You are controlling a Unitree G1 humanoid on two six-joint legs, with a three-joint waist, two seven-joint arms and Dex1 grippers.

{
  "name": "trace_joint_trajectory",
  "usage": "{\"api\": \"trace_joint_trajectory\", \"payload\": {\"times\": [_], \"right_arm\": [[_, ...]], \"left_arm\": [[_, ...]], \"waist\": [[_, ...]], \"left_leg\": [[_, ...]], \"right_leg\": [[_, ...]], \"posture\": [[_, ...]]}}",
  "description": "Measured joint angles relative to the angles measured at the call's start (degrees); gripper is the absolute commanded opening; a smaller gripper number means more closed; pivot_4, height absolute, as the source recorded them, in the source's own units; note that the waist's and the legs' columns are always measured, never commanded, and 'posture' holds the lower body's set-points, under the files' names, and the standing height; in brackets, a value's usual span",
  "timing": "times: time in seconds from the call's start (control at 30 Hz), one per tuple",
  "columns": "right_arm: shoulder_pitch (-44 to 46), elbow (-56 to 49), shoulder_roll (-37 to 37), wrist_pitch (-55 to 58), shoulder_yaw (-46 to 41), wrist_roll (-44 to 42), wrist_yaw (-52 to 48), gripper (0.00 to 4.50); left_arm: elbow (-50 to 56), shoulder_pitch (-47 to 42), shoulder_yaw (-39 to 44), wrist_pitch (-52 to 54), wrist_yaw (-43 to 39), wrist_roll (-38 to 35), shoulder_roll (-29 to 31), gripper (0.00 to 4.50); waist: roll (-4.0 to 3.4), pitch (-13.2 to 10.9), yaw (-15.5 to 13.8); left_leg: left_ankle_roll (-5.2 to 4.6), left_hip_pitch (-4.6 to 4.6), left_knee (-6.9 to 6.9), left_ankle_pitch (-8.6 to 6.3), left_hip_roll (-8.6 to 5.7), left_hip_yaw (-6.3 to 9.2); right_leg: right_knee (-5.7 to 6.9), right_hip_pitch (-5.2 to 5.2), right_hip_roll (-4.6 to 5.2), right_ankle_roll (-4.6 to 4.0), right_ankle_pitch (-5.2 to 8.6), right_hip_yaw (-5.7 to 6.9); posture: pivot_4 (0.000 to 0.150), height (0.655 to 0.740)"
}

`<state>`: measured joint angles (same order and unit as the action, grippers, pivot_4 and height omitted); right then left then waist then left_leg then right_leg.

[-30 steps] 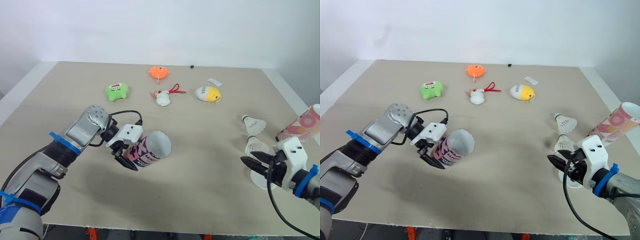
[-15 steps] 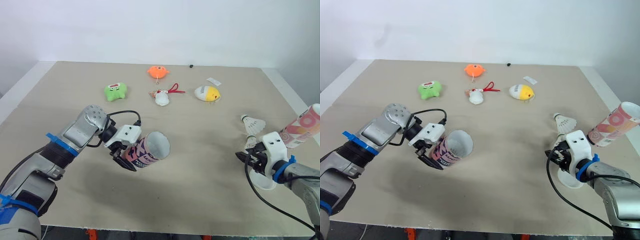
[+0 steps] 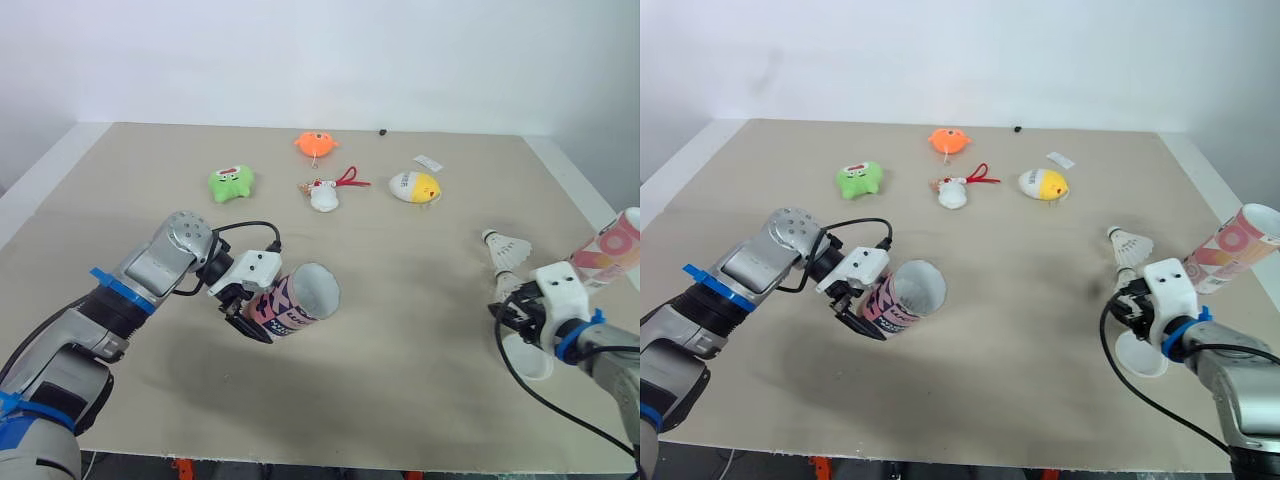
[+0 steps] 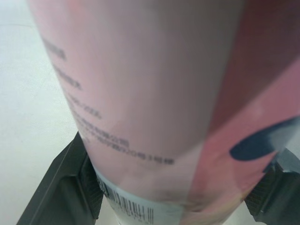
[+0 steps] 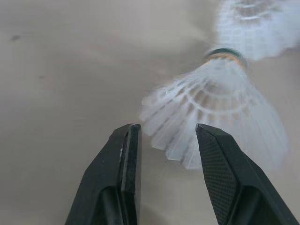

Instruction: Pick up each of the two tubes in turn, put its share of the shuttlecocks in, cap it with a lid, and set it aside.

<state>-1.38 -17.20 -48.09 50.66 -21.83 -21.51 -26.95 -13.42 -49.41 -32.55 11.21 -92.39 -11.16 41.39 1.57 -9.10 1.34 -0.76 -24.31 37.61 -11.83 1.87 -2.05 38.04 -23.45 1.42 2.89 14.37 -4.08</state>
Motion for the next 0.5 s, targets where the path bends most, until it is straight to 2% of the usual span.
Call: {"api": "trace_joint_trajectory", "payload": {"times": [0.3, 0.5], "right_arm": [[-0.7, 0.0, -0.9, 0.1, -2.9, 0.0, -2.1, 2.05], [1.1, 0.3, 0.2, 0.3, -1.4, 0.5, -1.1, 2.05]], "left_arm": [[0.0, 0.1, 0.1, 0.0, 0.0, 0.0, 0.0, 3.4], [0.0, 0.1, 0.2, 0.0, -0.1, 0.0, 0.0, 3.4]], "waist": [[0.0, 0.0, 0.0], [-0.01, 0.0, 0.0]], "left_leg": [[0.0, 0.01, 0.0, 0.0, 0.0, 0.0], [0.0, 0.0, 0.0, 0.0, 0.0, 0.0]], "right_leg": [[0.0, 0.0, 0.0, -0.01, 0.0, 0.0], [0.0, -0.01, 0.0, -0.01, 0.0, 0.0]], "posture": [[0.15, 0.74], [0.15, 0.74]]}}
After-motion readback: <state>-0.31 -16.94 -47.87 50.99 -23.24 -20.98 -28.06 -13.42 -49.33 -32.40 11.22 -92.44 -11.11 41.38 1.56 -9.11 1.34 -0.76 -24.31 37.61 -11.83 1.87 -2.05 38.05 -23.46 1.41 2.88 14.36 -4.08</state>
